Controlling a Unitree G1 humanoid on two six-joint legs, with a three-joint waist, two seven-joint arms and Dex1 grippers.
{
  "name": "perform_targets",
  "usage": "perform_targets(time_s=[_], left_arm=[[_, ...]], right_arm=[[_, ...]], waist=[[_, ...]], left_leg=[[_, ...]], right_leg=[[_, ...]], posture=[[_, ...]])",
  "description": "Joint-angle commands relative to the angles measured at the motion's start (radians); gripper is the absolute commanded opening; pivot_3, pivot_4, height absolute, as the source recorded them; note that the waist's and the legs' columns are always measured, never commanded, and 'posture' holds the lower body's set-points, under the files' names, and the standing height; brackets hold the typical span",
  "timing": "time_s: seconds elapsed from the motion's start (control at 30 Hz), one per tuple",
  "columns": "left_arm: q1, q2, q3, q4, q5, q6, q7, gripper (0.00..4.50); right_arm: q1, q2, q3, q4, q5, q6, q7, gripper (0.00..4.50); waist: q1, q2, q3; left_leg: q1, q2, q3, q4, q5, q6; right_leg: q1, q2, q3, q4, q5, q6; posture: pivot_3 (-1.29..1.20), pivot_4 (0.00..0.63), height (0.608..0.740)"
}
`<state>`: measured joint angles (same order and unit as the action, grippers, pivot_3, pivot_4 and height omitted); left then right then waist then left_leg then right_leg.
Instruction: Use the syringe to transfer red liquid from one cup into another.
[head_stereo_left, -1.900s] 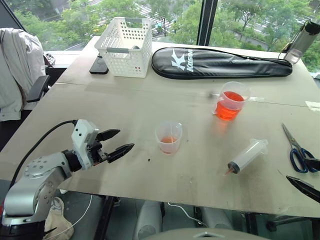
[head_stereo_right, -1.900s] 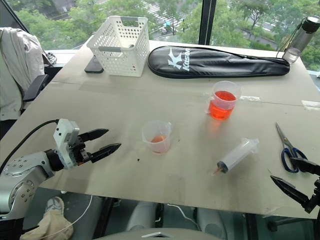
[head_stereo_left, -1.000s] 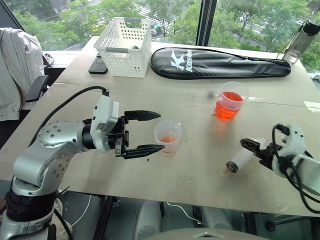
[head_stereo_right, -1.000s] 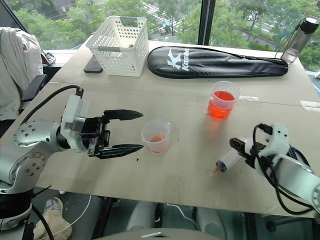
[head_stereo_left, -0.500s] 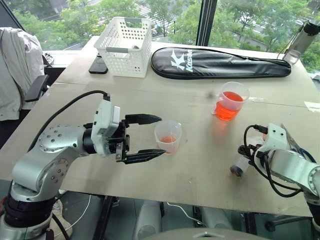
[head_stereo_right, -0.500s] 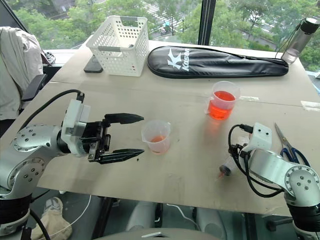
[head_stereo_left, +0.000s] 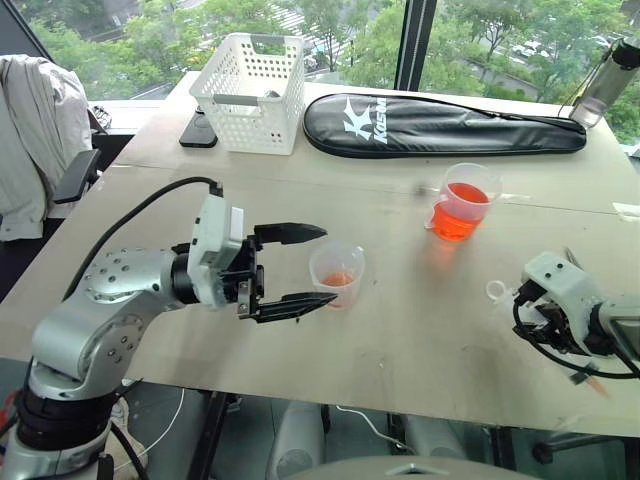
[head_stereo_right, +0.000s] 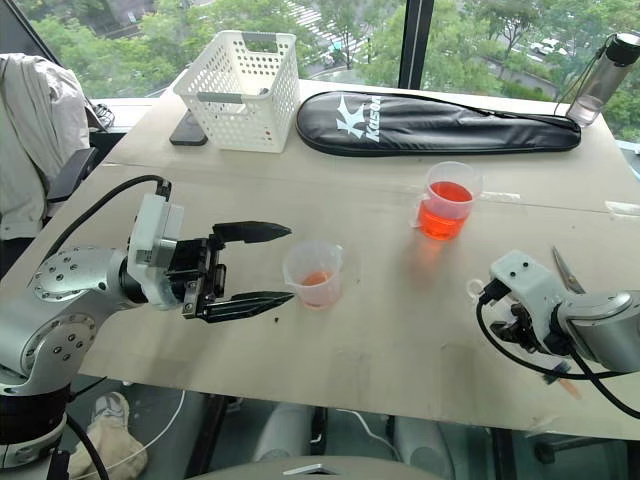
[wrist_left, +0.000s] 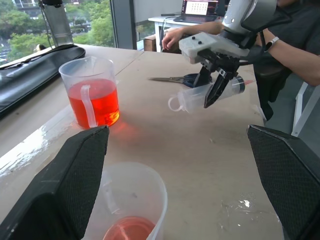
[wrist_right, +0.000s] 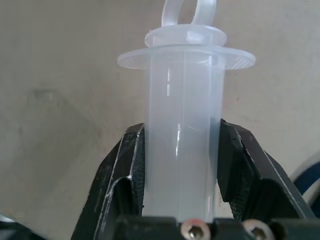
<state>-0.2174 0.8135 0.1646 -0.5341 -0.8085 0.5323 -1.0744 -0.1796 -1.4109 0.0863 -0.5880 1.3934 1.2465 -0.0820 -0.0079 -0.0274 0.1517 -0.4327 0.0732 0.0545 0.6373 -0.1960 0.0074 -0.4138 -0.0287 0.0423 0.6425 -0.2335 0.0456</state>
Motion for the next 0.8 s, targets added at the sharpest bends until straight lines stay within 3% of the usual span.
perform_targets(time_s=[0.03, 0.23, 0.33, 0.43, 0.57, 0.67, 0.8], left_arm=[[-0.023, -0.009, -0.009, -0.012, 0.000, -0.019, 0.002, 4.50], [-0.027, -0.006, -0.007, -0.007, 0.007, -0.022, 0.000, 4.50], [-0.025, -0.011, -0.010, -0.009, 0.016, -0.027, 0.005, 4.50], [-0.024, -0.020, -0.019, -0.013, 0.026, -0.032, 0.013, 4.50], [-0.028, -0.026, -0.020, -0.011, 0.030, -0.035, 0.017, 4.50], [-0.031, -0.029, -0.015, -0.011, 0.028, -0.035, 0.020, 4.50], [-0.067, -0.061, 0.021, -0.004, -0.048, 0.022, 0.096, 4.50]], right_arm=[[0.011, -0.027, 0.065, -0.019, -0.235, -0.075, 0.234, 1.53], [0.031, -0.017, 0.051, 0.021, -0.354, -0.051, 0.417, 4.47], [0.026, 0.000, 0.019, 0.032, -0.342, 0.012, 0.447, 4.49], [0.028, 0.037, 0.013, 0.047, -0.362, 0.052, 0.453, 3.52], [0.040, 0.090, -0.014, 0.047, -0.409, 0.065, 0.451, 1.62], [0.068, 0.110, -0.061, 0.024, -0.444, 0.037, 0.463, 1.49], [0.177, 0.290, -0.498, -0.027, -0.255, -0.147, 0.694, 1.49]], waist=[[-0.001, 0.000, 0.000], [-0.002, 0.000, 0.000], [-0.003, 0.000, 0.000], [-0.002, 0.000, 0.000], [-0.003, -0.001, 0.000], [-0.004, -0.001, 0.000], [0.000, -0.001, 0.001]], left_leg=[[0.000, -0.001, 0.001, 0.000, 0.000, 0.000], [0.001, -0.001, 0.002, 0.000, 0.000, 0.000], [0.001, 0.000, 0.002, 0.000, 0.000, 0.000], [0.001, 0.000, 0.003, 0.000, 0.000, 0.000], [0.001, -0.001, 0.003, 0.000, 0.000, 0.000], [0.001, -0.001, 0.002, 0.001, 0.000, 0.000], [0.001, 0.000, 0.002, 0.001, 0.000, 0.000]], right_leg=[[0.000, -0.001, 0.001, 0.000, 0.000, 0.000], [0.000, -0.001, 0.001, 0.000, -0.001, 0.002], [0.000, -0.001, 0.001, 0.000, -0.001, 0.002], [0.000, -0.001, 0.001, 0.000, 0.000, 0.002], [0.000, -0.001, 0.001, 0.000, -0.001, 0.002], [0.000, -0.001, 0.001, 0.000, -0.001, 0.003], [0.000, 0.000, 0.000, 0.001, -0.002, 0.004]], posture=[[0.00, 0.150, 0.724], [0.00, 0.150, 0.724], [0.00, 0.150, 0.724], [0.00, 0.150, 0.724], [0.00, 0.150, 0.724], [0.00, 0.150, 0.724], [0.00, 0.150, 0.724]])
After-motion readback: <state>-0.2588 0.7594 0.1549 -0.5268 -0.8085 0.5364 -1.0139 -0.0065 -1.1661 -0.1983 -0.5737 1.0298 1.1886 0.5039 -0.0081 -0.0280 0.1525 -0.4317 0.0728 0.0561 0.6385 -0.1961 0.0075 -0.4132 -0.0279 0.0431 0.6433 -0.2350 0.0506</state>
